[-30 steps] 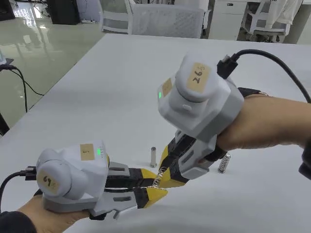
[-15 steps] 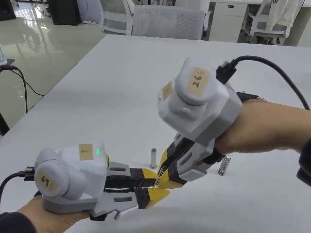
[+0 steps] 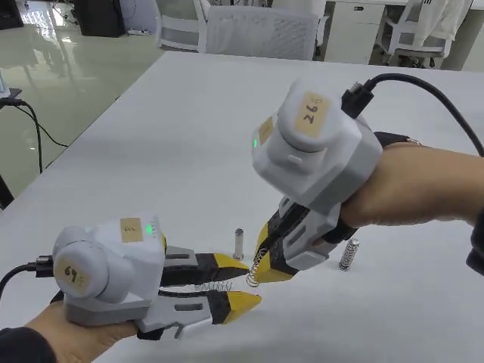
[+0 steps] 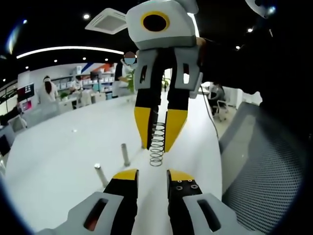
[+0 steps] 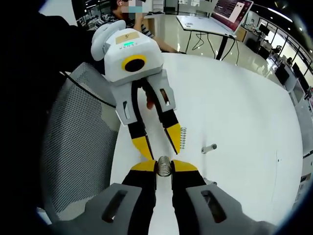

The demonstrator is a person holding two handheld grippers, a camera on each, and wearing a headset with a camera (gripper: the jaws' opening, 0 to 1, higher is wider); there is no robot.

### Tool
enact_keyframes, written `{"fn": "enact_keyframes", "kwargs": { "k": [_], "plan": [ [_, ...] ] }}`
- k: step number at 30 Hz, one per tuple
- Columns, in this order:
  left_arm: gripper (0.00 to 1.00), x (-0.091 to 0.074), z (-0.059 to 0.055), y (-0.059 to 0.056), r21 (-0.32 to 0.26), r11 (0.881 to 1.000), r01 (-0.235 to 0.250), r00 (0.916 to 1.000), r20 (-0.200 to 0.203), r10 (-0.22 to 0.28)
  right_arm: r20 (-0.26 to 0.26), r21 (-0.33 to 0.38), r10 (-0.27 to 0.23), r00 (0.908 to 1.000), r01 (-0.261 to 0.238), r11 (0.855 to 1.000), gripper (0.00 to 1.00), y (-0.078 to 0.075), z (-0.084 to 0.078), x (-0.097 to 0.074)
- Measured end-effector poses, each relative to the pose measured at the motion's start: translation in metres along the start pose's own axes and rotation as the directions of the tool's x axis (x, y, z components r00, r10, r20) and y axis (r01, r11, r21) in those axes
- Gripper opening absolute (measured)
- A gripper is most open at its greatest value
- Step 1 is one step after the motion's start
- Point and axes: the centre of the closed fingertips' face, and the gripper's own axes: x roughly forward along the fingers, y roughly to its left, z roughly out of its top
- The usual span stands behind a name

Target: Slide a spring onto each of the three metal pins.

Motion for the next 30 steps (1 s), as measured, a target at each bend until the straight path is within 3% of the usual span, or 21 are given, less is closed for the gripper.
{"fn": "enact_keyframes", "kwargs": {
  "k": [14,23,30],
  "plan": [
    [0.36,-0.009,-0.012,0.022,-0.024,0.995,-0.099,0.9949,-0.023,0.098,-0.040,0.054,-0.063,0.9972,0.065,0.996,0.08,-0.025,-0.030,-0.023],
    [0.43,-0.014,-0.019,0.027,-0.039,0.990,-0.135,0.9905,-0.033,0.133,-0.065,0.082,-0.122,0.9904,0.127,0.988,0.08,-0.047,-0.044,-0.041],
    [0.48,-0.014,-0.021,0.028,-0.040,0.988,-0.147,0.9886,-0.041,0.145,-0.066,0.100,-0.144,0.9874,0.150,0.984,0.08,-0.065,-0.043,-0.038]
  ]
}}
